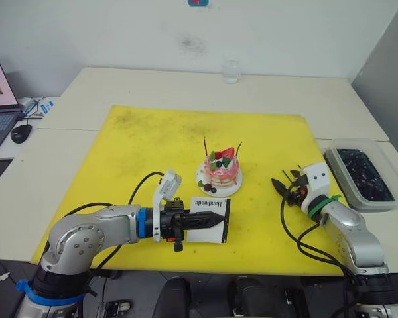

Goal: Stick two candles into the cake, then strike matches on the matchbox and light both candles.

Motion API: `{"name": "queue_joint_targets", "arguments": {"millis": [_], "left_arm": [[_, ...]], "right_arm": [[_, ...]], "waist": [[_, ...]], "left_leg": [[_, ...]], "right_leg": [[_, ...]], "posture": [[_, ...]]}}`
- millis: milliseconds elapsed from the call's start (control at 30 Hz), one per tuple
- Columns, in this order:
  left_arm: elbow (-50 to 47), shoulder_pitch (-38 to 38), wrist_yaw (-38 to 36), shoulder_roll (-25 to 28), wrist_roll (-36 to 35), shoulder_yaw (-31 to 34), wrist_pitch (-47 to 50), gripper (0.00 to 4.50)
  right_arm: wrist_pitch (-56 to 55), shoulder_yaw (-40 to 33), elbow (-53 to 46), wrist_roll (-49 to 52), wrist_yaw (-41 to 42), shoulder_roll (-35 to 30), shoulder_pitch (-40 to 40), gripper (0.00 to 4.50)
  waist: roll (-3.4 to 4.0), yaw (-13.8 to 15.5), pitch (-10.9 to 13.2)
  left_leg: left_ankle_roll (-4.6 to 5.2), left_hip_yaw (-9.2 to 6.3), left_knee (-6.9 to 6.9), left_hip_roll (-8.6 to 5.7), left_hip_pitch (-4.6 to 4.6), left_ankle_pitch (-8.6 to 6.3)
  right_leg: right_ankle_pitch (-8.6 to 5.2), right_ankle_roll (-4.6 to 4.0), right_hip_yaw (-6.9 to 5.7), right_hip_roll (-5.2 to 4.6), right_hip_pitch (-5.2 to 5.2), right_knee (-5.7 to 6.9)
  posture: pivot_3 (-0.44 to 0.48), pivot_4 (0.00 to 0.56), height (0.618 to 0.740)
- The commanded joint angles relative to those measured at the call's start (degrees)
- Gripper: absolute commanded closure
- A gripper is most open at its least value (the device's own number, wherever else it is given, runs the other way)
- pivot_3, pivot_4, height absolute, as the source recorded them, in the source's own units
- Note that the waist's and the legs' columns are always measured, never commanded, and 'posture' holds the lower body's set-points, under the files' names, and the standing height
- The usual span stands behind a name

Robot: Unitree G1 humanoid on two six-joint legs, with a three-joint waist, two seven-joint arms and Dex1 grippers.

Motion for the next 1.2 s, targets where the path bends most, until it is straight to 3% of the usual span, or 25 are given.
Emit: {"name": "queue_joint_targets", "arguments": {"millis": [33,267,433,700,933,1200], "left_arm": [[-0.82,-0.62,-0.28,-0.06,0.44,0.22,-0.89,4.5],[-0.38,-1.04,-0.47,-0.43,1.42,-0.13,-0.96,4.5],[-0.79,-0.73,-0.44,-0.79,1.94,-0.34,-0.94,4.5],[-1.17,-0.28,-0.66,-0.77,2.73,-0.32,-1.06,4.5],[-0.7,-0.72,-1.48,-0.79,3.65,-0.89,-1.07,4.5],[0.37,-1.11,-3.01,-0.12,5.3,-1.82,-1.05,4.5]], "right_arm": [[0.27,-0.39,0.57,-0.88,-1.65,0.46,-1.51,1.9],[3.97,-0.5,-0.45,-0.19,-2.75,1.59,-1.41,4.44],[5.67,-0.85,-4.39,1.53,-2.16,1.71,-0.85,4.48],[15.85,-3.21,-19.52,6.61,-1.55,-0.67,3.33,4.48],[21.36,-2.45,-32.62,10.27,-2.41,-0.09,12.52,4.48],[14.41,4.35,-28.52,6.05,-5.76,5.24,14.21,4.48]], "waist": [[0.0,-0.02,0.0],[-0.01,-0.05,-0.01],[-0.01,-0.06,-0.01],[0.0,-0.03,0.0],[0.0,-0.01,0.0],[0.01,-0.64,0.0]], "left_leg": [[0.0,0.0,0.0,0.0,0.01,0.0],[0.0,0.0,0.03,0.0,0.01,0.0],[0.0,-0.01,0.03,0.01,0.02,0.0],[0.0,-0.01,-0.01,0.02,0.0,0.0],[0.0,-0.02,-0.01,0.02,0.0,0.0],[0.0,-0.02,0.02,0.03,0.07,0.0]], "right_leg": [[0.0,0.0,0.01,0.0,0.0,0.01],[0.01,0.02,0.01,0.0,0.02,0.04],[0.01,0.02,0.0,0.0,0.02,0.04],[-0.02,0.04,0.0,0.0,0.0,0.04],[-0.03,0.04,-0.02,-0.04,0.01,0.03],[-0.08,-0.05,0.0,-0.04,0.02,0.05]], "posture": [[0.0,0.15,0.74],[0.0,0.15,0.74],[0.0,0.15,0.74],[0.0,0.15,0.74],[0.0,0.15,0.74],[0.0,0.15,0.74]]}}
